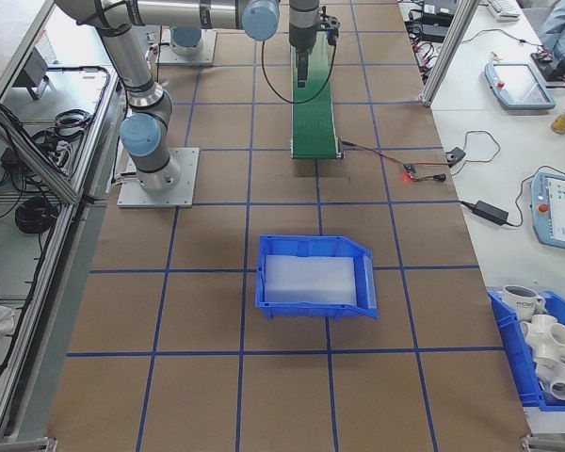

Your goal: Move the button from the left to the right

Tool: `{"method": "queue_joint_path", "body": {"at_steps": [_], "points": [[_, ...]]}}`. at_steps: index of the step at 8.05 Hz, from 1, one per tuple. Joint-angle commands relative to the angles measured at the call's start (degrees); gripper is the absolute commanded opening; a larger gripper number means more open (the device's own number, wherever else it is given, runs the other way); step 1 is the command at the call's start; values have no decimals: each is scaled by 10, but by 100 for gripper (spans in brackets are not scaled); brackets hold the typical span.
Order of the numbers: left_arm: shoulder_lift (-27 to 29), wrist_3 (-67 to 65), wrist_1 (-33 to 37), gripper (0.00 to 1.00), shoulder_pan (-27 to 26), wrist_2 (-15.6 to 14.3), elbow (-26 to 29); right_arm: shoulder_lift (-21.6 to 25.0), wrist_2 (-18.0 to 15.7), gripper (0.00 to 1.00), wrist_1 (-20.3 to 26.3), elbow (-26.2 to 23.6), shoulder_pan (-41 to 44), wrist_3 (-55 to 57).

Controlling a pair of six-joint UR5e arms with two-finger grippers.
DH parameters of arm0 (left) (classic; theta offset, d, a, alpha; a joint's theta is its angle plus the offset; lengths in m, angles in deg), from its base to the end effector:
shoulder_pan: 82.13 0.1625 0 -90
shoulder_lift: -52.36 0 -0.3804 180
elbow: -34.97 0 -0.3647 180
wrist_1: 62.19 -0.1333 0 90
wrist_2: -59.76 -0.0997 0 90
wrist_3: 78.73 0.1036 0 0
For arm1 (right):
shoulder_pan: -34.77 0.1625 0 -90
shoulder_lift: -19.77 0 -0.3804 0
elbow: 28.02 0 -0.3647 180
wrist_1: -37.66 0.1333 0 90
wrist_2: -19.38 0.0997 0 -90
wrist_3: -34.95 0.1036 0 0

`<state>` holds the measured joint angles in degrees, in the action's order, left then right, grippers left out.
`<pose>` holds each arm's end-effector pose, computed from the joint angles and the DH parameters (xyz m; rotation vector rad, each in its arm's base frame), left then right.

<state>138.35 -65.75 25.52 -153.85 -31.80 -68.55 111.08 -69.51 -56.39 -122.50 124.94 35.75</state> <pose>0.0075 -0.4388 0.3664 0.1419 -3.1241 -0.2015 0.1367 -0.4563 0.4206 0.0169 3.1220 -0.0237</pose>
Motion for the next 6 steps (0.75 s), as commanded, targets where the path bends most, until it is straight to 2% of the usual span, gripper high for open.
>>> {"method": "queue_joint_path", "body": {"at_steps": [1, 3, 5, 6], "points": [[-16, -48, 11, 100, 0, -18, 16, 0, 0, 100, 0, 0, 0, 0], [-16, -57, 14, 100, -17, -11, 21, -1, -4, 100, 0, -1, 1, 0], [0, -110, -5, 100, -88, -18, 23, -3, -6, 100, 0, -2, 1, -1], [3, -114, -5, 100, -97, -13, 24, -5, -3, 100, -1, -1, 1, -1]]}}
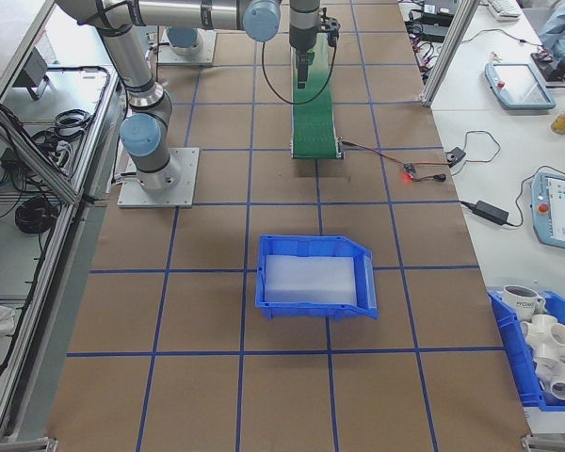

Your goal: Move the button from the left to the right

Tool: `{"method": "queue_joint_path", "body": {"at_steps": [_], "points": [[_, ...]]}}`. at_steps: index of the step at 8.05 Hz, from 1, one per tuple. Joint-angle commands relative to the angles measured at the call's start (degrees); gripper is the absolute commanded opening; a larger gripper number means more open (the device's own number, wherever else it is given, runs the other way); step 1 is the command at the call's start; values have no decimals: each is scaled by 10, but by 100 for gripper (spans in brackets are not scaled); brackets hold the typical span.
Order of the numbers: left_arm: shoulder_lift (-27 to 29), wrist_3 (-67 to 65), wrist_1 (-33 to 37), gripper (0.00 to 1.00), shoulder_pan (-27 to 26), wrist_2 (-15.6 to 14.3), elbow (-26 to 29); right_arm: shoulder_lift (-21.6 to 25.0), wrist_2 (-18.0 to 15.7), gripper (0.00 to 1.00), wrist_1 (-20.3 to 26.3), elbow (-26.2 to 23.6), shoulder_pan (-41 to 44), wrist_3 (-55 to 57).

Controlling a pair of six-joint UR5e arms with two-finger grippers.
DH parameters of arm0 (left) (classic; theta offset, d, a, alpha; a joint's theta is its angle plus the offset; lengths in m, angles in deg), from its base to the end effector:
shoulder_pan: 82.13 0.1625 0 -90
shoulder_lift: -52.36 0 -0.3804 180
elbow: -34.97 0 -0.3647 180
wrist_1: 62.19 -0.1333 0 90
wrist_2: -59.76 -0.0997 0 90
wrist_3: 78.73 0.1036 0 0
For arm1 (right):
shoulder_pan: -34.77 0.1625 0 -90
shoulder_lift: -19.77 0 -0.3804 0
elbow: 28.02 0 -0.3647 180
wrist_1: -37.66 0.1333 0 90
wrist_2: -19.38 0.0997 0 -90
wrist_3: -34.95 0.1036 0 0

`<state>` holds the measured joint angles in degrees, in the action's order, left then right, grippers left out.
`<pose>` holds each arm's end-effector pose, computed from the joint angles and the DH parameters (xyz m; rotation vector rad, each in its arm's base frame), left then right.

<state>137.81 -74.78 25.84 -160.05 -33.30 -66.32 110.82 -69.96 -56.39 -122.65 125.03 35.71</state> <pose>-0.0365 -0.4401 0.3875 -0.2161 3.0897 0.1393 0.1366 -0.4569 0.4173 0.0136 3.1299 -0.0127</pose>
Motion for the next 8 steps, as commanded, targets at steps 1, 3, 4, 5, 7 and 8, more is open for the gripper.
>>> {"method": "queue_joint_path", "body": {"at_steps": [1, 3, 4, 5, 7, 8], "points": [[8, -31, -7, 100, -38, -3, 1, -3, 1, 100, -1, 0, 0, -1], [8, -31, -4, 100, -39, -4, 1, -18, 2, 100, -3, -1, 0, -7], [7, -31, -1, 100, -39, -4, 1, -40, 7, 100, -10, -6, 0, -6], [9, -31, -2, 100, -39, 0, 0, -59, 8, 100, -25, -13, -1, -5], [9, -31, -1, 100, -38, 0, 0, -98, 7, 100, -62, -15, -3, -5], [9, -31, -1, 100, -39, -3, -1, -119, 9, 100, -83, -15, -3, -4]]}}
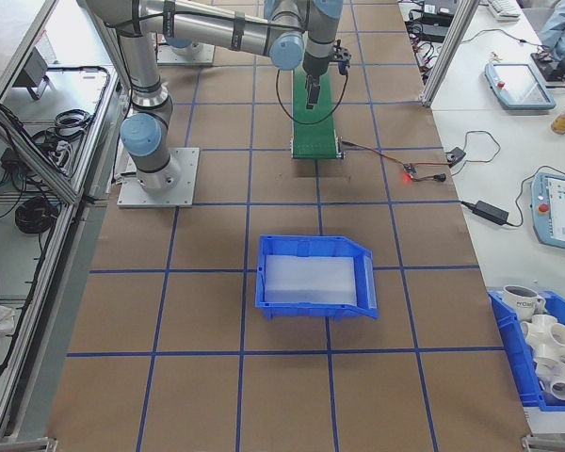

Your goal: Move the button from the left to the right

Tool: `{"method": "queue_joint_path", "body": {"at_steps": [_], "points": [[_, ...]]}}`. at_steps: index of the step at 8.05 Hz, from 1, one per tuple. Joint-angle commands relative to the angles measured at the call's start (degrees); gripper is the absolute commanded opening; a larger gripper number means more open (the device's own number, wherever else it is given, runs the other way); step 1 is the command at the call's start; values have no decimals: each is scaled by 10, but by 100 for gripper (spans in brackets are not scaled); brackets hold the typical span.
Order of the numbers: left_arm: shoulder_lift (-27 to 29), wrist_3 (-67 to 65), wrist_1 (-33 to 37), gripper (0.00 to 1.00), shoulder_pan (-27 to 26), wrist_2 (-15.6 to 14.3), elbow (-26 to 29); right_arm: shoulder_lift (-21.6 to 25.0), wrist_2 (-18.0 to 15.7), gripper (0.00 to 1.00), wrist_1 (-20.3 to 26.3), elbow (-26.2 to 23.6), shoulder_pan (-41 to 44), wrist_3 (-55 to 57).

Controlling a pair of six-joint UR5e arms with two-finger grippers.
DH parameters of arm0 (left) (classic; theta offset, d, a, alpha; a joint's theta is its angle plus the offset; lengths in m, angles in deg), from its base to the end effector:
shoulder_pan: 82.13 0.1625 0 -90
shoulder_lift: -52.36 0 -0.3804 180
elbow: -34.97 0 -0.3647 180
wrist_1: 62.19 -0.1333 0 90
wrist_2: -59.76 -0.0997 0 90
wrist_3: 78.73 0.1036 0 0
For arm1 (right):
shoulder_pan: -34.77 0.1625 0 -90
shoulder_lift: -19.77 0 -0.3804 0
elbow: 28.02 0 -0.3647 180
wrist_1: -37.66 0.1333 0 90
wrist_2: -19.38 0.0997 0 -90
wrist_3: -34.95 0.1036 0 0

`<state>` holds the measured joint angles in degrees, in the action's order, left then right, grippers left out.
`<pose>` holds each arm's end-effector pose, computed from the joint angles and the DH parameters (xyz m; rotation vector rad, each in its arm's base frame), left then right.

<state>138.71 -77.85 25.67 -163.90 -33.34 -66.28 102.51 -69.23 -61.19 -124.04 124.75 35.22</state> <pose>-0.0653 -0.4406 0.3814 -0.1942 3.0854 0.1536 0.1356 -0.4945 0.3451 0.0093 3.1152 0.1206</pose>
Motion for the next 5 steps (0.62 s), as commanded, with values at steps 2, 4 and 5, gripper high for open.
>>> {"method": "queue_joint_path", "body": {"at_steps": [2, 4, 5], "points": [[-1, 0, 1, 100, -1, -5, -1, -40, 28, 100, -101, -28, -2, 2], [-12, 0, 0, 100, -1, -7, 0, -39, 81, 100, -119, -45, -9, 3], [-12, 0, -1, 100, -1, -7, 0, -36, 81, 100, -118, -51, -27, 3]]}}
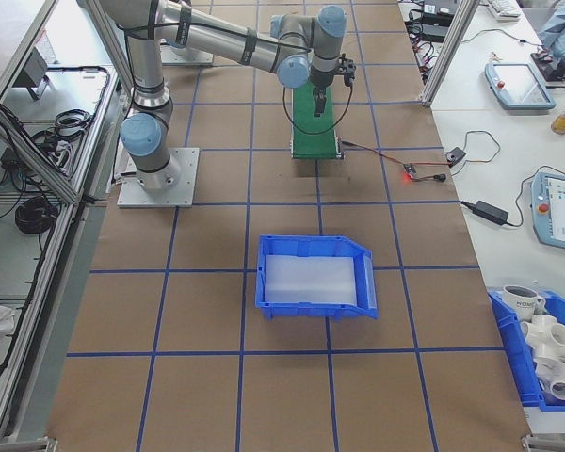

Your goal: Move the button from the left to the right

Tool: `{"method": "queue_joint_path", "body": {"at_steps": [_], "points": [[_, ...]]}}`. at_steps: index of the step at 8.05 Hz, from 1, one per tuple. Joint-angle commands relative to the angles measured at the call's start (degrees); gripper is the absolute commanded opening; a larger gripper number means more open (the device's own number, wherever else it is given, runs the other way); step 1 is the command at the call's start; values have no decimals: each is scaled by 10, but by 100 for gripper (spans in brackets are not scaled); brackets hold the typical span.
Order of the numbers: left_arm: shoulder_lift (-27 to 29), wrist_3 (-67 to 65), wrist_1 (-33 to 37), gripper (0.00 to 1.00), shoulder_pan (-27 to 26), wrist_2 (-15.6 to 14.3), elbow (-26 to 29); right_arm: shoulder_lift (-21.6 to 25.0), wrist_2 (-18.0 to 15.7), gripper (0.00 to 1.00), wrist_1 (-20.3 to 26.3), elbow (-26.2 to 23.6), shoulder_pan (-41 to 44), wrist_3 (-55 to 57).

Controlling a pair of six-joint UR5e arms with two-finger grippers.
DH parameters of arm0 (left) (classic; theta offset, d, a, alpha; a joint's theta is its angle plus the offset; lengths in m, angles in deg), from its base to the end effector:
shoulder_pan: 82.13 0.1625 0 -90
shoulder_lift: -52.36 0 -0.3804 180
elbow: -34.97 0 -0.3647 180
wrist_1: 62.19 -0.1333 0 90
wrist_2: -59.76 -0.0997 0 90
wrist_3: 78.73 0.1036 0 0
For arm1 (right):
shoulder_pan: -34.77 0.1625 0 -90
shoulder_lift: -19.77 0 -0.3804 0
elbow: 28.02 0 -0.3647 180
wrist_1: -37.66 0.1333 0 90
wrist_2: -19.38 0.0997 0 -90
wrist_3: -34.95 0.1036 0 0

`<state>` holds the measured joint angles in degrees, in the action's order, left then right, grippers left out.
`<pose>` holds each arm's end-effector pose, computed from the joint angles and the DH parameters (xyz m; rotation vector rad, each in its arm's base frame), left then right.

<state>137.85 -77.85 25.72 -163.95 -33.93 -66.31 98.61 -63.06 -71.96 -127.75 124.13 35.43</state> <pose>-0.0651 -0.4369 0.3876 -0.1921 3.0750 0.1333 0.1412 -0.5134 0.3008 0.0316 3.0093 0.0331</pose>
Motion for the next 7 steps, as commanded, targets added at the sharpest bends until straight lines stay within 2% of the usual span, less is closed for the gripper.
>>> {"method": "queue_joint_path", "body": {"at_steps": [1, 2, 4, 5, 7], "points": [[-3, 0, 1, 100, 0, -1, 1, 5, 40, 100, -9, -20, -40, 4], [-5, 0, 9, 100, 0, -1, 1, 8, 49, 100, -8, -22, -42, 55], [-5, 0, 10, 100, 0, -2, 1, 10, 52, 100, -8, -25, -41, 90], [-5, 0, 32, 100, 1, -1, 1, 10, 52, 100, -8, -25, -41, 129], [-5, 0, 32, 100, 1, -1, 1, 9, 51, 100, -8, -27, -39, 143]]}}
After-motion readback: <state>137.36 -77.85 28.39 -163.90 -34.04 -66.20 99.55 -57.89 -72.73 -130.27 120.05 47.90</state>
